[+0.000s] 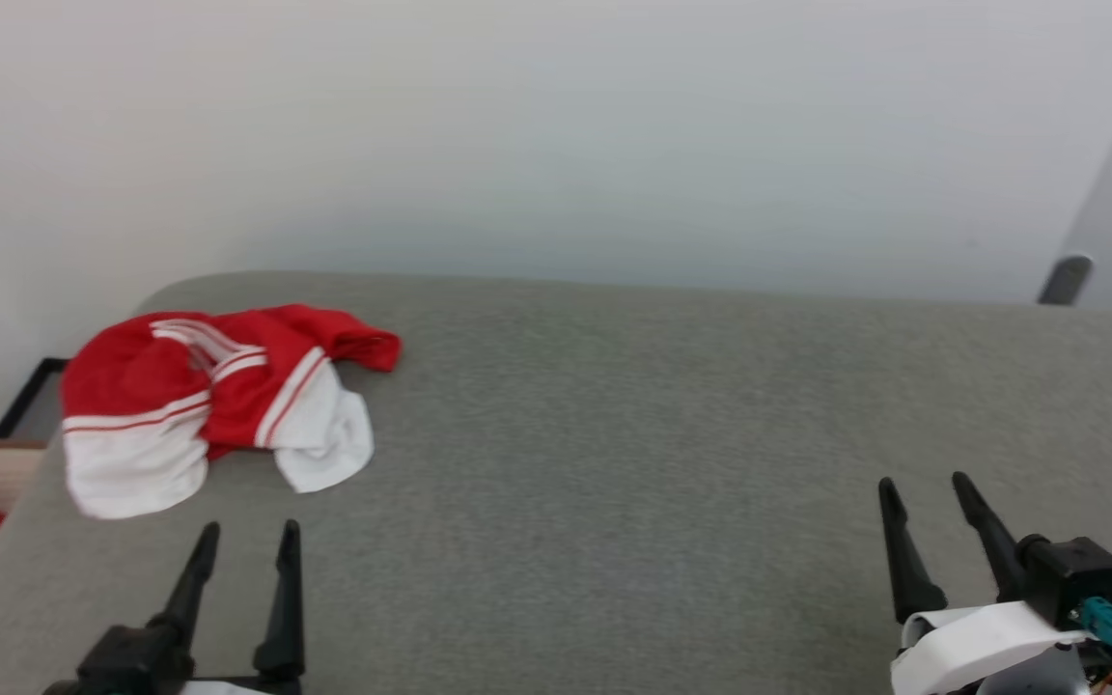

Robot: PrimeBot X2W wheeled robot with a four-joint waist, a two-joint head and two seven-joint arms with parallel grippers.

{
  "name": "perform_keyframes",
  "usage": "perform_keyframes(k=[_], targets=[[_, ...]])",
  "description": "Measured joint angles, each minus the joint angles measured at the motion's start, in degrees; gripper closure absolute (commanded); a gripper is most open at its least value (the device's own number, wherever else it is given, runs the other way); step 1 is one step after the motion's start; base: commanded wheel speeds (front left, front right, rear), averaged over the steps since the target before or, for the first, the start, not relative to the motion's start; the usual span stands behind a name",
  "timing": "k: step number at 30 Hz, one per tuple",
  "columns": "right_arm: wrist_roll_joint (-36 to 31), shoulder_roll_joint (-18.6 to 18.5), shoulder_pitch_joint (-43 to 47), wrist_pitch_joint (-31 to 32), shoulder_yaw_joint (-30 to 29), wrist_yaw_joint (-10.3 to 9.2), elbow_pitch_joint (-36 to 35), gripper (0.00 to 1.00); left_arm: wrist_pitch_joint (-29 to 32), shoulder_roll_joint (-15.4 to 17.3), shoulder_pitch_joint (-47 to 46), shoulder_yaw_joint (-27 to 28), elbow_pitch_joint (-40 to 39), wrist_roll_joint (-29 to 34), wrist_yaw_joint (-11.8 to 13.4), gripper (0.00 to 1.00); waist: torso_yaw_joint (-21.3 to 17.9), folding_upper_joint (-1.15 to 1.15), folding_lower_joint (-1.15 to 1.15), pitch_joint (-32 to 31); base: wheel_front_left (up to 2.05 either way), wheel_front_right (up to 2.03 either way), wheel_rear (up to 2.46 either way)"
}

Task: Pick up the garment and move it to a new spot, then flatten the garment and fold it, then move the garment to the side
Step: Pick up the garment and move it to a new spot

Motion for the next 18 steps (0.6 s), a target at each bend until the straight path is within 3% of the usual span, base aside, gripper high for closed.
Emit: perform_keyframes(k=[18], targets=[[3.1, 0.1, -2.6, -1.3, 6.5, 0.01, 4.2, 0.00, 3.6, 2.0, 2.9, 4.1, -4.8, -2.1, 3.6, 0.00, 14.7, 0.00, 0.00, -3.2, 0.00, 0.00, 0.00]])
